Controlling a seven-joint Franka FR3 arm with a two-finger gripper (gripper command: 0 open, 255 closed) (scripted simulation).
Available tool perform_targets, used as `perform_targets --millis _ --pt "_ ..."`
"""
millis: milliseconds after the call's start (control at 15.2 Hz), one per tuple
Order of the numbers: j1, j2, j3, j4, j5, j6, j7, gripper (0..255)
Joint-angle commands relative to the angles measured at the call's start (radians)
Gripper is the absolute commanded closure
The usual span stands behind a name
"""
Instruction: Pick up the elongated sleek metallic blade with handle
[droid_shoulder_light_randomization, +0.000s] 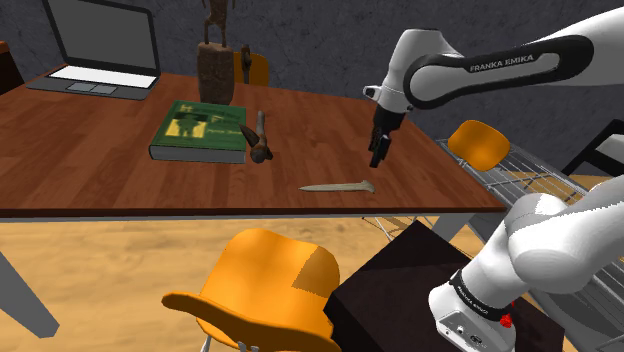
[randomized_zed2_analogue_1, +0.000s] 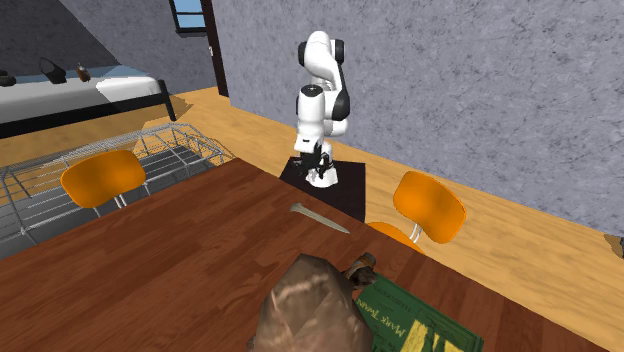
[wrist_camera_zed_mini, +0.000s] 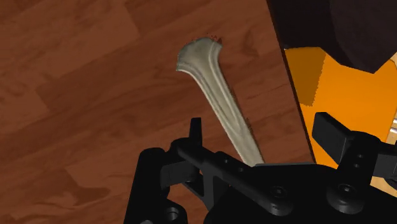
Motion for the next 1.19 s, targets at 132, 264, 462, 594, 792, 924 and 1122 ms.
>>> perform_targets --millis 132,264,462,594,792,924,1122 --pt "0.056 0.141 -0.038 0.017 0.029 0.118 -0.205 0" --pt "0.083 0.215 -0.049 0.032 0.053 0.171 -0.305 0" --pt "0.111 0.305 -0.053 0.054 0.089 0.230 -0.432 0" --pt "0.111 0.324 -0.053 0.044 0.094 0.259 -0.437 0" --pt "0.112 0.355 -0.054 0.031 0.103 0.302 -0.444 0" --pt "0.113 0.377 -0.054 0.023 0.110 0.331 -0.449 0" --pt "0.113 0.383 -0.054 0.019 0.112 0.341 -0.450 255"
